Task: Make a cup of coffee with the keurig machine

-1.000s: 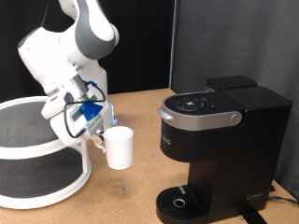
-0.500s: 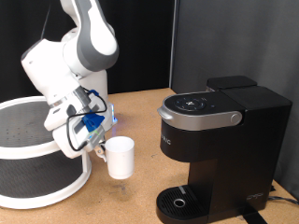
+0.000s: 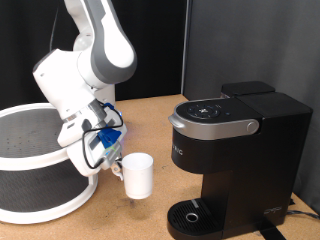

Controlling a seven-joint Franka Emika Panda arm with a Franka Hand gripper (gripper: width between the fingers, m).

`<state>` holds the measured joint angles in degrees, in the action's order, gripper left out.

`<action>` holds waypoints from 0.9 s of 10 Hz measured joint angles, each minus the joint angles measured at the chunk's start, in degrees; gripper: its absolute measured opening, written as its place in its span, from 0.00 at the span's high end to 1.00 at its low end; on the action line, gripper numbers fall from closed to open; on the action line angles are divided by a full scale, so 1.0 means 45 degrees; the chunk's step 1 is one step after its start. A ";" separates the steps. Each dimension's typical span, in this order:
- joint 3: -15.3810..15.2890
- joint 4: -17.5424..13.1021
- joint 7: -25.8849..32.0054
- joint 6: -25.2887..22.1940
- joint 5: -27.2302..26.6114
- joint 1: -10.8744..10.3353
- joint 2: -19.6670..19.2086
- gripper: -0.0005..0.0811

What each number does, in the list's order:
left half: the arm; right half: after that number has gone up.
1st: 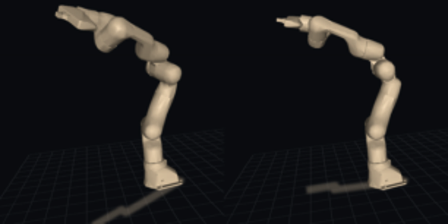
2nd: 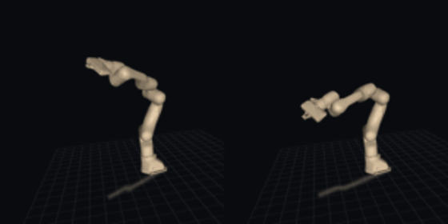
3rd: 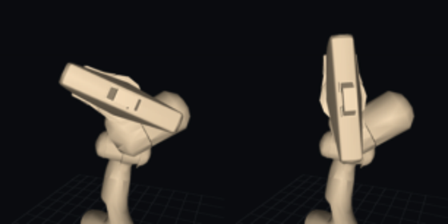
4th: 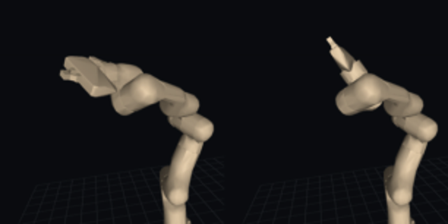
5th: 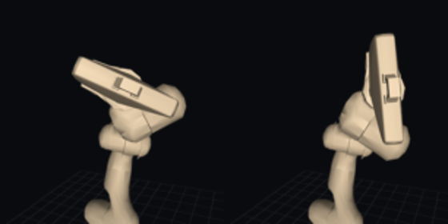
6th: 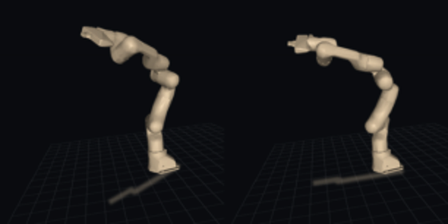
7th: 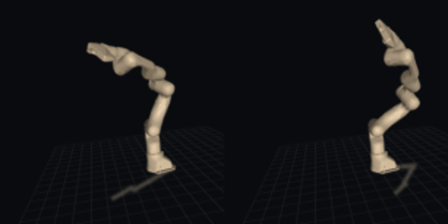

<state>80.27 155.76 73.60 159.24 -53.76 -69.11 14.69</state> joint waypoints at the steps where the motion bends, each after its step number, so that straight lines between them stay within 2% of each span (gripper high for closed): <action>1: 0.0620 -0.0105 0.0074 0.0254 -0.0166 -0.0835 0.0014 0.91; 2: 0.1194 -0.0210 0.0078 0.0462 -0.0217 -0.1651 0.0039 0.91; 3: 0.1582 -0.0292 0.0078 0.0636 -0.0219 -0.2273 0.0116 0.91; 4: 0.1731 -0.0336 0.0078 0.0796 -0.0220 -0.2636 0.0271 0.91; 7: 0.1852 -0.0366 0.0075 0.1309 -0.0220 -0.3276 0.0774 0.91; 9: 0.2238 -0.0392 0.0047 0.1849 -0.0222 -0.4019 0.1067 0.91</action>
<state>90.34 154.00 73.81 167.56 -54.76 -87.20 19.49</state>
